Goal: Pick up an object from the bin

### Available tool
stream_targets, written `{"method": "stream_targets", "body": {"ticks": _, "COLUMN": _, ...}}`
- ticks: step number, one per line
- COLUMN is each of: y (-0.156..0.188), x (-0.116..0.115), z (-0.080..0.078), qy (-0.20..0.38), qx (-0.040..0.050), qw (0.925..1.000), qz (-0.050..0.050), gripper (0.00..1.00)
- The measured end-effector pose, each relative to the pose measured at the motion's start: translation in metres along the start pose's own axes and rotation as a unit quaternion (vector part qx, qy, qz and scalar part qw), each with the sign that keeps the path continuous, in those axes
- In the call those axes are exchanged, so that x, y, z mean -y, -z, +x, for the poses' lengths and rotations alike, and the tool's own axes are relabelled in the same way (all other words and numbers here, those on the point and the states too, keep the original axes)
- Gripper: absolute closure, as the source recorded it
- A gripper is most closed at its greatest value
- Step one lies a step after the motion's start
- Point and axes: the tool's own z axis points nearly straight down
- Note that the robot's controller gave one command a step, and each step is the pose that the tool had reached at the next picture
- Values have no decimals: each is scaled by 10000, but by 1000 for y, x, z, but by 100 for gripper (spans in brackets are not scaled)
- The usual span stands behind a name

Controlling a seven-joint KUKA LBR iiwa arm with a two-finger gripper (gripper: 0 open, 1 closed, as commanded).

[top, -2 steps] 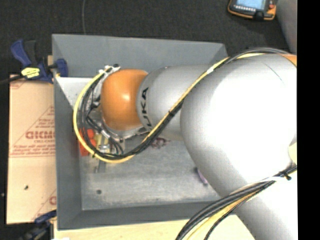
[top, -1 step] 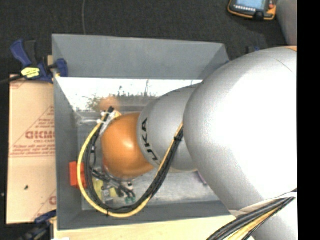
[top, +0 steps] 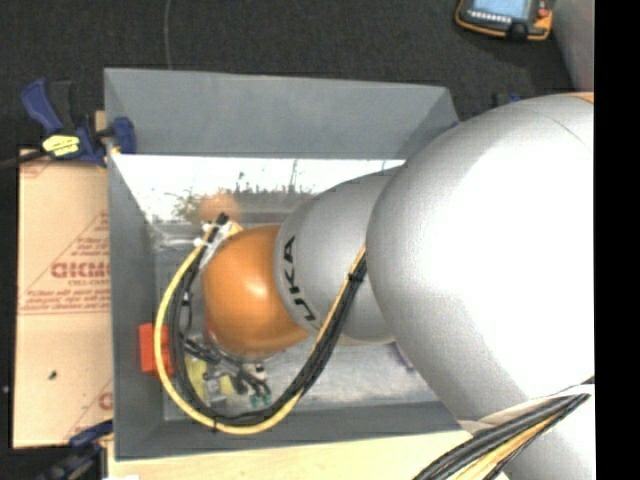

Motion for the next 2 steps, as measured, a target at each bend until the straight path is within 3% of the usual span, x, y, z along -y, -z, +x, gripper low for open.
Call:
{"method": "stream_targets", "body": {"ticks": 1, "y": 24, "x": -1, "z": 3, "qy": 5, "qx": -64, "qw": 10000, "qz": -1, "gripper": 100}}
{"method": "stream_targets", "body": {"ticks": 2, "y": 48, "x": 0, "z": -2, "qy": -15, "qx": 9, "qw": 10000, "qz": -8, "gripper": 100}}
